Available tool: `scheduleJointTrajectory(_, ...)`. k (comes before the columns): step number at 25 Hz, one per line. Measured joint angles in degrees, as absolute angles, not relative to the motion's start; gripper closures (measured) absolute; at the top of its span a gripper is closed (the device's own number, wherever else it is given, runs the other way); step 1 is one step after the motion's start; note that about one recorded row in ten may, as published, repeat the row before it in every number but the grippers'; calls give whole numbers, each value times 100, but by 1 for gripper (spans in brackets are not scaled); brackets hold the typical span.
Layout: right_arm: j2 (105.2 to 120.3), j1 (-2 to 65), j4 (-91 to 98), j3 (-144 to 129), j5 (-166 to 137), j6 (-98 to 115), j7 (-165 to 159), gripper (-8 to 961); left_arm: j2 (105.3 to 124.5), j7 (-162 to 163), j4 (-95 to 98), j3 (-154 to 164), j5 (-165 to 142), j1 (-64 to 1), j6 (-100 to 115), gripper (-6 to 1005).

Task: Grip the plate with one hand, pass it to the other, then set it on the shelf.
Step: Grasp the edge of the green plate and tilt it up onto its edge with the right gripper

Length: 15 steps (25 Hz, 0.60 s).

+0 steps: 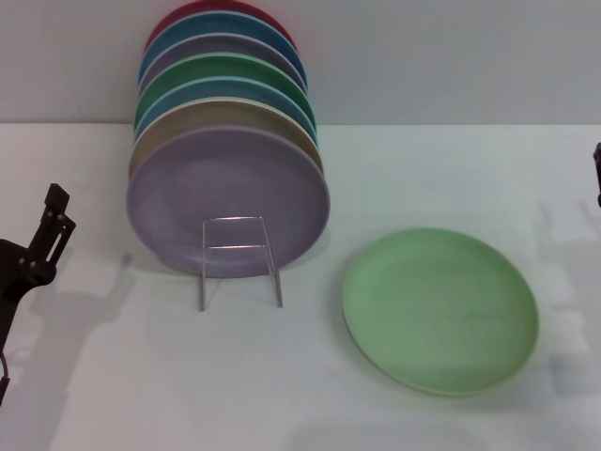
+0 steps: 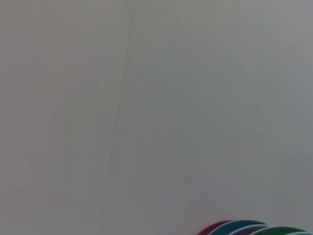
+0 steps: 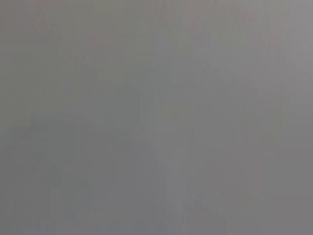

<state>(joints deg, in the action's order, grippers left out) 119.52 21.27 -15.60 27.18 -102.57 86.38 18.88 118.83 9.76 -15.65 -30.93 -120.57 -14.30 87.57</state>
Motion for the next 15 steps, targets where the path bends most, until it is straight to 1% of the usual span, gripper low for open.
scheduleJointTrajectory(9, 11945, 2167, -1631, 2766, -10256, 8604, 1982, 437, 11882, 1101, -1564, -3136, -12034, -1461, 8720, 172)
scheduleJointTrajectory(15, 11940, 2203, -1698, 2910, -10255, 8617, 2713, 437, 11882, 1064, -1553, -3185, -12017, -1591, 8543, 172)
